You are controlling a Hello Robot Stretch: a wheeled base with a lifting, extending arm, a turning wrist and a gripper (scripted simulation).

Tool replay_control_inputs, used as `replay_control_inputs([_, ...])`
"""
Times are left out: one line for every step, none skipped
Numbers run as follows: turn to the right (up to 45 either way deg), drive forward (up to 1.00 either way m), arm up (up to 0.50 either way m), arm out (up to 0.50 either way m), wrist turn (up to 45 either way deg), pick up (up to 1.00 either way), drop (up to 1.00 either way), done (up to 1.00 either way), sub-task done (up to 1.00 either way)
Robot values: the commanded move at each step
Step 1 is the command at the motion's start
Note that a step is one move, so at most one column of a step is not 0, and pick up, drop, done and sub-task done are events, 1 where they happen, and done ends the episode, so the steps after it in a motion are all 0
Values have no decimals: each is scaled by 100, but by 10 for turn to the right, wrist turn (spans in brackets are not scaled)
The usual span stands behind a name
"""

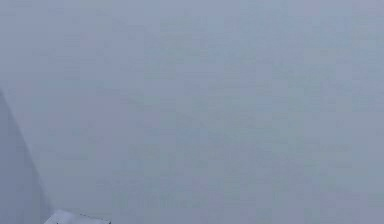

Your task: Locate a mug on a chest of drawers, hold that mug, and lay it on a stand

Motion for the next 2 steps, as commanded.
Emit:
replay_control_inputs([-450,0,0,0,0,0,0,0,0])
replay_control_inputs([-300,0,0,0,0,0,0,0,0])
